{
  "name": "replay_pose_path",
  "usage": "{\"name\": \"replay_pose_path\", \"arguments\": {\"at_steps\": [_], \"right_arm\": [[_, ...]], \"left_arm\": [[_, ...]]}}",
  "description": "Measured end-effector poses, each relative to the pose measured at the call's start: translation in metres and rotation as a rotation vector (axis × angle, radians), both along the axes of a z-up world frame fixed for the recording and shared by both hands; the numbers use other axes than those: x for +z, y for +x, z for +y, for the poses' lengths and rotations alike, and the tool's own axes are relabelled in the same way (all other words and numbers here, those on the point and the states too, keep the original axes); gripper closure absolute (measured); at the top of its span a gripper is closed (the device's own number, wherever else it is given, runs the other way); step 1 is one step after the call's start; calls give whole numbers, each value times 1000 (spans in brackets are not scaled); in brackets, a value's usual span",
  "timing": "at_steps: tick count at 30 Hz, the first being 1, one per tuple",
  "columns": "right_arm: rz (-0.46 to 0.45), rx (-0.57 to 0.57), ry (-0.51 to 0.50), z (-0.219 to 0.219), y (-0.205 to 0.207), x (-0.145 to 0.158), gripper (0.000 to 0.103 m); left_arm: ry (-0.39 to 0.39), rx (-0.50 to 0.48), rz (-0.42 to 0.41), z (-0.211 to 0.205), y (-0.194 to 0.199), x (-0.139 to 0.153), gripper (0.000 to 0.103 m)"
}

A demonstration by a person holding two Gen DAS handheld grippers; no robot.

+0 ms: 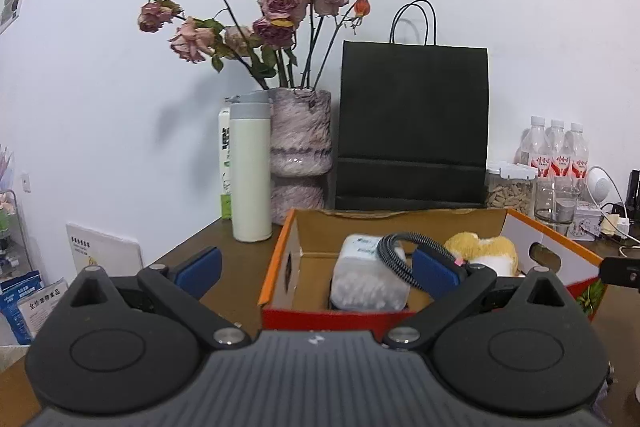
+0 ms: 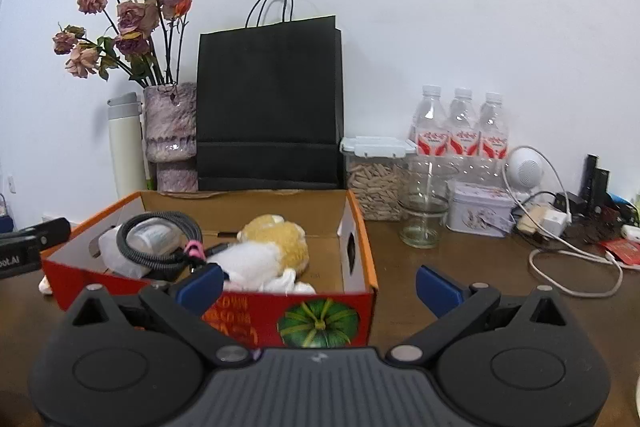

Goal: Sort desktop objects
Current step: 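Withdraw both tools from the box back over the table, then grasp the red artificial flower with the right tool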

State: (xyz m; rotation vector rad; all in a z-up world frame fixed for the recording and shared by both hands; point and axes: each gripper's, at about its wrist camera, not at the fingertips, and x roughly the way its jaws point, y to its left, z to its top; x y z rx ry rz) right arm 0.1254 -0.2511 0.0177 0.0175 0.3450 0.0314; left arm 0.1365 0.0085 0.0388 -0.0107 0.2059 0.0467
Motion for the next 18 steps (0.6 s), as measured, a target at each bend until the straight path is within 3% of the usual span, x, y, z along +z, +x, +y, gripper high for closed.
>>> {"name": "replay_pose_path", "arguments": {"at_steps": [8, 18], "right_arm": [[33, 51, 25, 10, -44, -9, 0], [123, 258, 76, 42, -102, -18, 0]], "left_arm": [[7, -27, 89, 9, -27, -7, 0], [3, -78, 227, 23, -58, -22, 0]]}}
